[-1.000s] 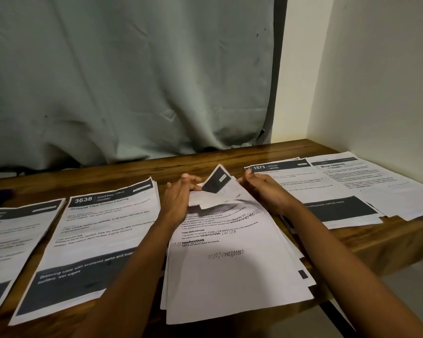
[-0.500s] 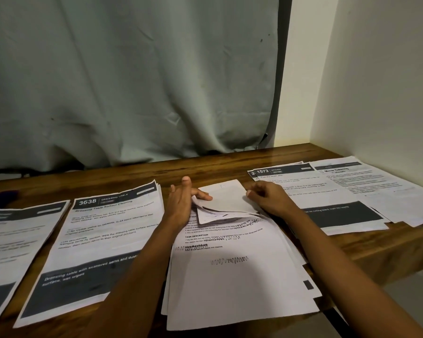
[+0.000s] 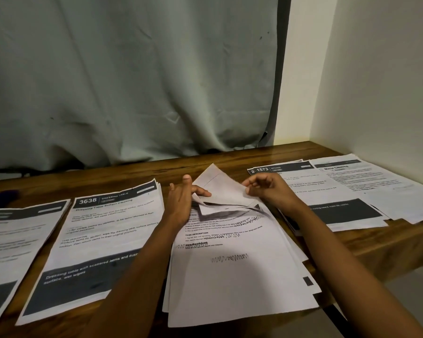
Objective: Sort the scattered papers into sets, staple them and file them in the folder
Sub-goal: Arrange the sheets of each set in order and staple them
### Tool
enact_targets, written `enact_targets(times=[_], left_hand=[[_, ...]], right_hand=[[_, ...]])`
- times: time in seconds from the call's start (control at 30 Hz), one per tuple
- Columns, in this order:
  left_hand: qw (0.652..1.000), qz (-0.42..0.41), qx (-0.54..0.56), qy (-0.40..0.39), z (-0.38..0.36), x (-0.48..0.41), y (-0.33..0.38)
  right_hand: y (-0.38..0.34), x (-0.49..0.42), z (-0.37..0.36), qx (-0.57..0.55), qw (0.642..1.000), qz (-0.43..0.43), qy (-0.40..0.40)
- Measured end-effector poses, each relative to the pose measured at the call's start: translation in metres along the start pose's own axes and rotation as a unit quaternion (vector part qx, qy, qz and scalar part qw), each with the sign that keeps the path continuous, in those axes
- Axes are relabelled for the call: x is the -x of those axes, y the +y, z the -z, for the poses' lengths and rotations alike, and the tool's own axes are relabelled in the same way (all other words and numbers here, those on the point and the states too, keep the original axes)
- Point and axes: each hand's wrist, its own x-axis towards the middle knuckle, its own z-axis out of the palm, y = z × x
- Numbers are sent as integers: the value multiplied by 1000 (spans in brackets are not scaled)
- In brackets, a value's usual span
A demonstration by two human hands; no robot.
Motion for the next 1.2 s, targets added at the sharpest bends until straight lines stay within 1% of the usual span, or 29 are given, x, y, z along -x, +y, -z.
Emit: enact_targets(times=[0.07, 0.17, 0.27, 0.3, 0.37, 0.43, 0.53, 0.6, 0.7, 0.77, 0.8, 0.87, 0.93, 1.03, 1.13, 1.2], left_hand=[[1000, -6, -6, 4, 0, 3, 4], [1000, 19, 5, 12, 0, 3, 1], [1000, -21, 14, 8, 1, 3, 1], [1000, -23, 14, 8, 1, 3, 1], [1000, 5, 15, 5, 1, 2, 3], [999, 43, 4, 9, -2, 2, 3], [999, 48, -11, 7, -2, 3, 7], [999, 51, -16, 0, -1, 4, 9], [998, 43, -38, -12, -2, 8, 12], [998, 44, -36, -7, -1, 11, 16], [998, 49, -35, -5, -1, 12, 17], [998, 50, -40, -2, -1, 14, 19], [998, 40, -51, -1, -2, 16, 20], [998, 20, -59, 2, 0, 15, 18], [997, -10, -71, 5, 1, 16, 20], [997, -21, -67, 11, 3, 20, 26]], right_hand=[[-6, 4, 0, -6, 1000, 16, -23], [-10, 8, 1, 12, 998, 16, -57], [-9, 9, 2, 24, 997, 12, -75], [-8, 8, 1, 21, 997, 11, -80], [-7, 8, 1, 12, 996, 4, -86], [-7, 8, 1, -13, 997, -21, -79], [-8, 8, 2, -42, 991, -91, -83], [-9, 8, 3, -71, 982, -131, -120], [-14, 9, 6, -115, 962, -168, -182], [-20, 13, 6, -115, 955, -194, -193], [-23, 16, 4, -104, 955, -203, -192], [-28, 22, -2, -37, 961, -215, -169], [-30, 27, -9, 28, 969, -217, -115], [-30, 32, -19, 26, 975, -221, -26], [-37, 37, -25, 42, 974, -221, 3], [-42, 37, -21, 19, 975, -218, 25]])
